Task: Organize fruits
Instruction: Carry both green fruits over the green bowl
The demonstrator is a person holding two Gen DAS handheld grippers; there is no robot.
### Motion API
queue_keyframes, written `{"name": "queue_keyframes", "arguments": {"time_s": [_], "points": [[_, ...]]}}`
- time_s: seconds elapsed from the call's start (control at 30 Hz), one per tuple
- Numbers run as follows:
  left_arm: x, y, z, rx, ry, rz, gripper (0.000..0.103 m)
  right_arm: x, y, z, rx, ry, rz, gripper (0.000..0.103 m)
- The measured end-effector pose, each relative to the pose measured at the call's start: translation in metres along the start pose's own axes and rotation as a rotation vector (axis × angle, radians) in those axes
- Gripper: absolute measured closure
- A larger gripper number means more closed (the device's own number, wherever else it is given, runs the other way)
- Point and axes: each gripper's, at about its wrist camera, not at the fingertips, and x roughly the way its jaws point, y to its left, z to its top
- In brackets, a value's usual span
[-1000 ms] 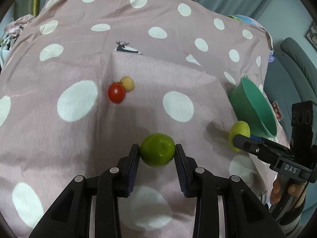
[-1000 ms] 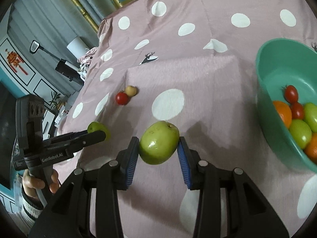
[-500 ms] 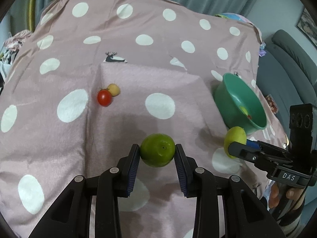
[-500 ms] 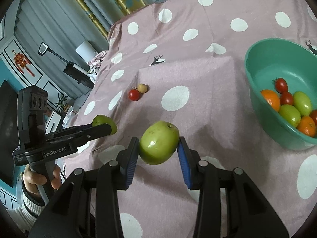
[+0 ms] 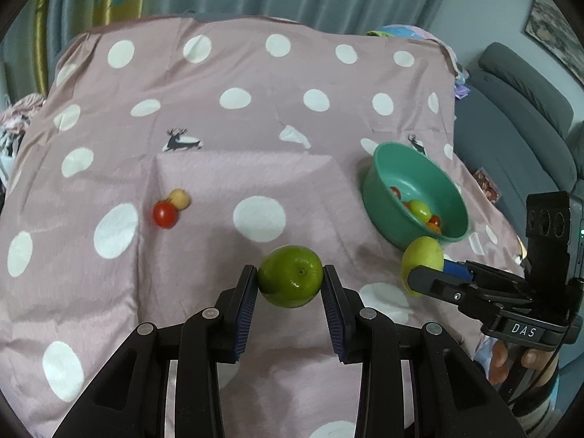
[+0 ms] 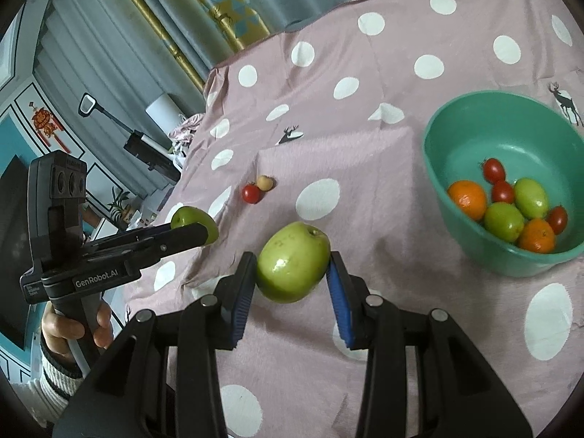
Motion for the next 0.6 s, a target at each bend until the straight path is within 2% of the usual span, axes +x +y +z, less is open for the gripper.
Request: {"name": "queue_keyframes", "arguments": {"time_s": [0.6], "points": [[0.008, -0.064, 0.036, 0.147, -0.022, -0.060, 0.067, -0.044, -0.033, 0.006, 0.053, -0.118, -0.033, 0.064]]}}
